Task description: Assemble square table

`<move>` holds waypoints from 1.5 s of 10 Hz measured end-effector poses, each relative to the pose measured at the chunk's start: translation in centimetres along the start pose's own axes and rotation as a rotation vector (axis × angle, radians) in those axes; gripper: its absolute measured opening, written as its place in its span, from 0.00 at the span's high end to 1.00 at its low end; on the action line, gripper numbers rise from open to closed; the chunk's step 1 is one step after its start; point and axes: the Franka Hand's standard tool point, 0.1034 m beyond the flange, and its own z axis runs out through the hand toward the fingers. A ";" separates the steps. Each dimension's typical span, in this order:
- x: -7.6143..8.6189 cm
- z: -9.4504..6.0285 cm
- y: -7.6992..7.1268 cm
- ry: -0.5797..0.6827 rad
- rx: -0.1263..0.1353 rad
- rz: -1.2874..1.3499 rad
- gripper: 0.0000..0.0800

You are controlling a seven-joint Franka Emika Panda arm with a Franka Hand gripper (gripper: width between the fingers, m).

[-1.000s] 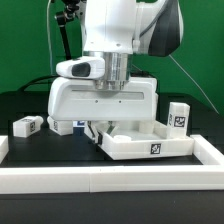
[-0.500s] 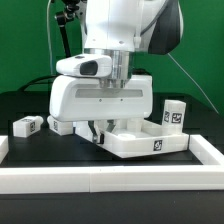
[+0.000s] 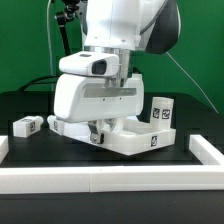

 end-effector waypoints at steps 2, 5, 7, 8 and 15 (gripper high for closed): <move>1.3 -0.3 -0.1 0.002 0.014 0.018 0.93; 4.5 -0.8 1.1 0.009 0.014 -0.025 0.93; 4.2 -0.6 1.2 0.006 0.012 -0.026 0.93; 4.2 -0.6 1.2 0.005 0.013 -0.029 0.93; 8.2 -1.0 1.3 -0.023 -0.012 -0.565 0.93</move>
Offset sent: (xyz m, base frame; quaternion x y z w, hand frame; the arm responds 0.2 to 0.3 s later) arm 0.0438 0.0295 0.0081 0.0192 0.0034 -0.0737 0.9971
